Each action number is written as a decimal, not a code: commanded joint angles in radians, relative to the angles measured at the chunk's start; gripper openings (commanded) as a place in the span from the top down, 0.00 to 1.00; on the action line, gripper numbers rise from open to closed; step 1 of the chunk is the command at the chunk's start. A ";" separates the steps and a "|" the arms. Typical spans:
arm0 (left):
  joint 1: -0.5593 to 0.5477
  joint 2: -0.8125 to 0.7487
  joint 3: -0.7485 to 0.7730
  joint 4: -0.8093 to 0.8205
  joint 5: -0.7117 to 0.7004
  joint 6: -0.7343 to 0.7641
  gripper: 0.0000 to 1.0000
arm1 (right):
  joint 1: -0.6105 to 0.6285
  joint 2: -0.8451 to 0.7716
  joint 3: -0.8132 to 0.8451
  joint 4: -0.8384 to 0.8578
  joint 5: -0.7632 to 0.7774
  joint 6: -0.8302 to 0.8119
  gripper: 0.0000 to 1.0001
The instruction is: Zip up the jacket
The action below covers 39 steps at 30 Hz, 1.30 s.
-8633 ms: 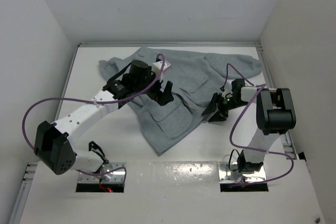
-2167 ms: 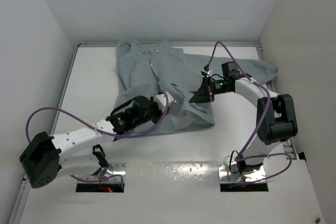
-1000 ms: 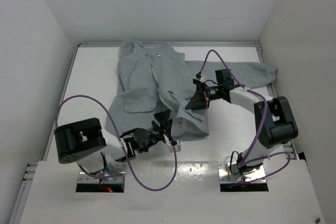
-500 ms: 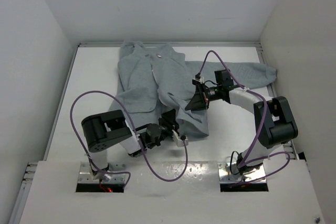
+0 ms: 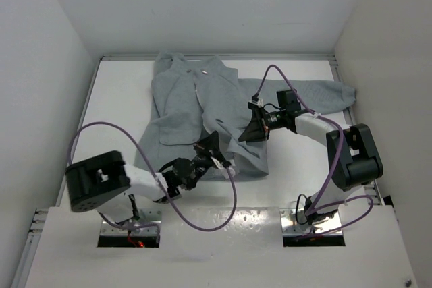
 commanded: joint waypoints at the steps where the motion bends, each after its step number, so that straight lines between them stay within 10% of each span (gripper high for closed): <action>1: -0.038 -0.138 0.041 -0.059 -0.136 -0.308 0.96 | -0.001 -0.013 0.013 0.022 -0.099 0.015 1.00; 5: -0.038 -0.286 0.107 -0.408 -0.037 -0.683 0.99 | -0.001 -0.018 0.015 0.025 -0.090 0.019 1.00; 9: -0.050 -0.478 0.171 -0.768 0.227 -0.913 0.57 | -0.005 -0.007 0.040 0.023 -0.090 0.028 1.00; 13: -0.121 -0.576 0.198 -1.013 0.217 -1.082 0.46 | -0.025 -0.002 0.056 0.031 -0.075 0.037 1.00; 39: -0.028 -0.423 0.348 -0.994 0.091 -1.258 0.43 | 0.008 0.038 -0.060 0.878 -0.086 0.680 1.00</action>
